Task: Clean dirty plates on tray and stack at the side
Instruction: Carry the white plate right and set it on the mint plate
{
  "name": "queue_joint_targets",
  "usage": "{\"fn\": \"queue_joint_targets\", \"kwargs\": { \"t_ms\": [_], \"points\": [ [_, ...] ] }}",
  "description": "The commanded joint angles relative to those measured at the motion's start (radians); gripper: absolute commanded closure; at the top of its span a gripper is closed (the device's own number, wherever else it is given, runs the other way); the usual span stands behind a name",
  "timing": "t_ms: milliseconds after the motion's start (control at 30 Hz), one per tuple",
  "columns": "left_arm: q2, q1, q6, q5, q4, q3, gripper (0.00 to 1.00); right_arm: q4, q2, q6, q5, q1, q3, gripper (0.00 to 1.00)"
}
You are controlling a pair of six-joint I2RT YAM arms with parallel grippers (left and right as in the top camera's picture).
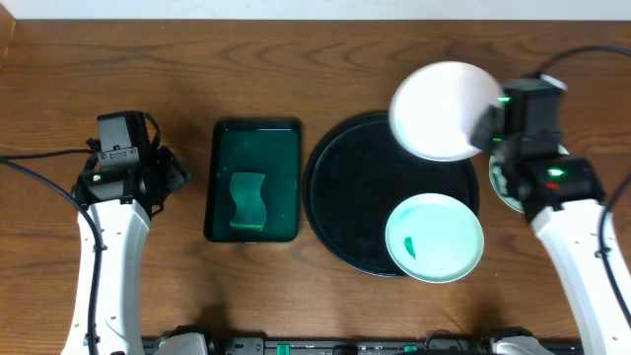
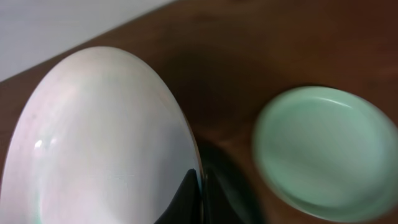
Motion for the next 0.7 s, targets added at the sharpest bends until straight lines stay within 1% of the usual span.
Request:
{"fn": "queue_joint_targets", "kwargs": {
  "t_ms": [0, 100, 333, 467, 567, 667],
  "points": [
    [-0.007, 0.004, 0.005, -0.006, -0.002, 0.015, 0.19, -0.058, -0.016, 0.011, 0.004, -0.14, 0.007, 0.98],
    [-0.007, 0.004, 0.005, -0.006, -0.002, 0.015, 0.19, -0.113, -0.011, 0.012, 0.004, -0.258, 0.006, 0.98],
    [-0.007, 0.004, 0.005, -0.006, -0.002, 0.015, 0.19, -0.172, 0.013, 0.012, 0.004, -0.449, 0.002, 0.99],
    [-0.007, 0.004, 0.005, -0.006, -0.002, 0.015, 0.19, -0.168, 0.04, 0.04, 0.004, -0.529, -0.026, 0.98],
    [-0.007, 0.004, 0.005, -0.006, -0.002, 0.015, 0.19, -0.154, 0.068, 0.055, 0.004, -0.558, -0.048, 0.98],
    [-0.007, 0.004, 0.005, -0.006, -0.002, 0.015, 0.19, -0.109, 0.105, 0.1, 0.016, -0.581, -0.101, 0.98]
  ]
}}
